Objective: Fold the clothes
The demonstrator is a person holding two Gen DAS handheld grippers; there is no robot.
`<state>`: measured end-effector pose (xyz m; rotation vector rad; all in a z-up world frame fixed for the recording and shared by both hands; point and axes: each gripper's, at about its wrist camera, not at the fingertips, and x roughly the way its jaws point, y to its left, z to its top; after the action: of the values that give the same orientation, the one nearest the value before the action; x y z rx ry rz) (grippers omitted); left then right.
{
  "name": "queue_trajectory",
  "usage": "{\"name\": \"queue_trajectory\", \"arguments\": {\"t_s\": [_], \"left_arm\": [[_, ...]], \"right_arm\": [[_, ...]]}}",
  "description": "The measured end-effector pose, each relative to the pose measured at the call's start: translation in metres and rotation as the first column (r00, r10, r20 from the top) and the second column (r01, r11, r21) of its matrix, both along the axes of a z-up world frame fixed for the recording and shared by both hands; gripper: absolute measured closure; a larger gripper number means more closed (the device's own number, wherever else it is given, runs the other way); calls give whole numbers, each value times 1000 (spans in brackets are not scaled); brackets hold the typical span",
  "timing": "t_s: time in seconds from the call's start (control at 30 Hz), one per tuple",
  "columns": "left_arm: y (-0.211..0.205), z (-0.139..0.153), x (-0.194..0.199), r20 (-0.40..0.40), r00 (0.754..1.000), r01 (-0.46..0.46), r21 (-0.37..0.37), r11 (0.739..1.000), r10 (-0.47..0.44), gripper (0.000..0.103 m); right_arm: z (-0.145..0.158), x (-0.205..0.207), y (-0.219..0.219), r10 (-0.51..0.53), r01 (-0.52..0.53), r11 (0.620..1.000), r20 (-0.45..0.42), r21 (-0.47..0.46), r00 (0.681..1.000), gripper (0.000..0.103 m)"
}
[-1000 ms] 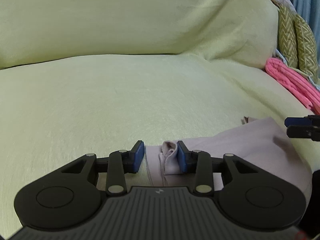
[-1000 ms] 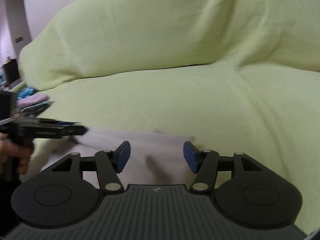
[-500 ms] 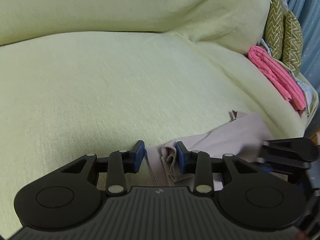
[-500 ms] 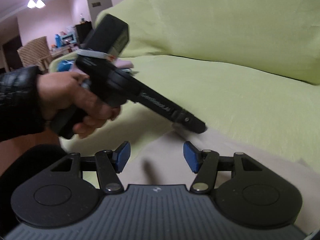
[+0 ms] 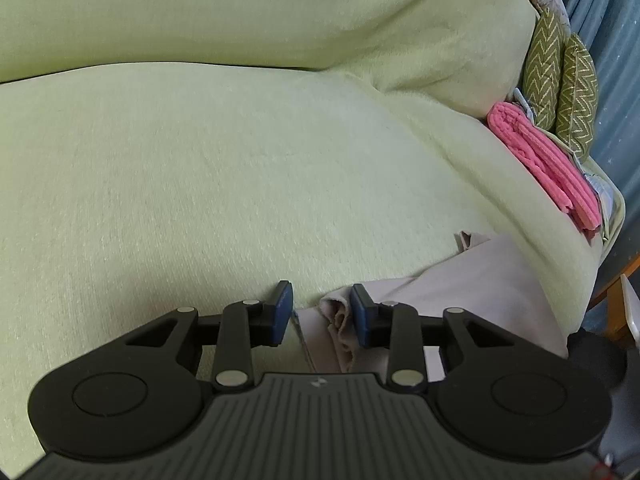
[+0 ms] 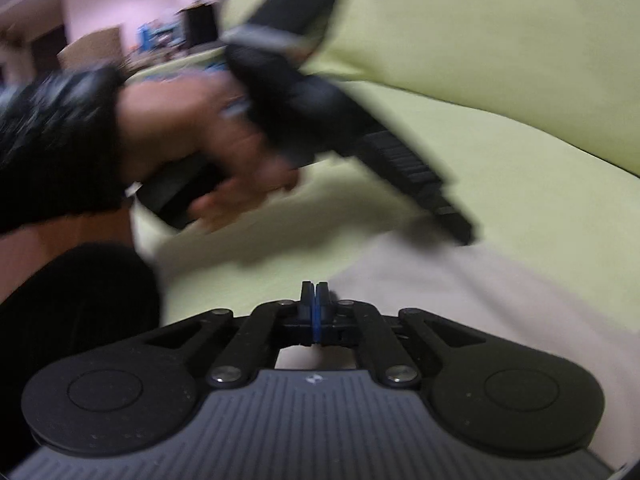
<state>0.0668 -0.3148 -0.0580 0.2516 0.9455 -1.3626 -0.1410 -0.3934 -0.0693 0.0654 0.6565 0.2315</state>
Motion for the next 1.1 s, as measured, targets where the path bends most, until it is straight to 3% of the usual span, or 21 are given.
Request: {"name": "queue_trajectory", "arguments": {"t_s": [0.1, 0.13, 0.17, 0.2, 0.23, 0.3, 0.33, 0.37, 0.47, 0.5, 0.77, 0.9, 0.97, 1.1], "left_arm": [[1, 0, 1, -9, 1000, -3, -5, 1000, 3, 64], [0, 0, 2, -12, 1000, -1, -5, 1000, 1, 64], [0, 0, 2, -14, 1000, 2, -4, 1000, -2, 64], [0, 0, 3, -15, 1000, 4, -3, 1000, -4, 64], [0, 0, 4, -16, 1000, 7, -2, 1000, -7, 64], [-1, 1, 4, -12, 1000, 10, 0, 1000, -10, 64], [-1, 1, 4, -11, 1000, 11, 0, 1000, -11, 64], [-1, 1, 5, -12, 1000, 10, 0, 1000, -10, 64], [0, 0, 4, -14, 1000, 9, -1, 1000, -9, 64], [2, 0, 2, -12, 1000, 5, -1, 1000, -5, 64], [3, 0, -3, 13, 1000, -18, -8, 1000, 18, 67], [13, 8, -10, 35, 997, -65, -40, 997, 66, 70], [25, 15, -15, 43, 996, -81, -69, 994, 84, 74], [51, 26, -42, 79, 996, -46, -63, 997, 51, 74]], "right_arm": [[5, -5, -1, -30, 30, 1000, 16, 1, 999, 100], [8, -7, -4, -51, 51, 999, 32, -13, 998, 83], [10, -10, -6, -68, 70, 997, 49, -38, 996, 53], [12, -13, -9, -82, 86, 994, 62, -60, 995, 43], [14, -16, -11, -96, 102, 991, 75, -81, 993, 40], [13, -16, -14, -105, 114, 986, 77, -125, 992, 43], [10, -16, -14, -106, 114, 984, 64, -137, 992, 50], [5, -16, -13, -106, 112, 984, 45, -139, 993, 74], [-5, -12, -8, -117, 121, 985, 38, -124, 992, 96], [-5, -10, -5, -120, 123, 986, 35, -109, 992, 99], [-4, -11, 17, -50, 54, 994, 46, -90, 998, 101], [12, -31, 4, -108, 112, 993, 94, -39, 990, 92], [6, -43, -7, -151, 153, 988, 68, -22, 986, 85], [-12, -76, -19, -192, 192, 981, 25, -1, 981, 85]]}}
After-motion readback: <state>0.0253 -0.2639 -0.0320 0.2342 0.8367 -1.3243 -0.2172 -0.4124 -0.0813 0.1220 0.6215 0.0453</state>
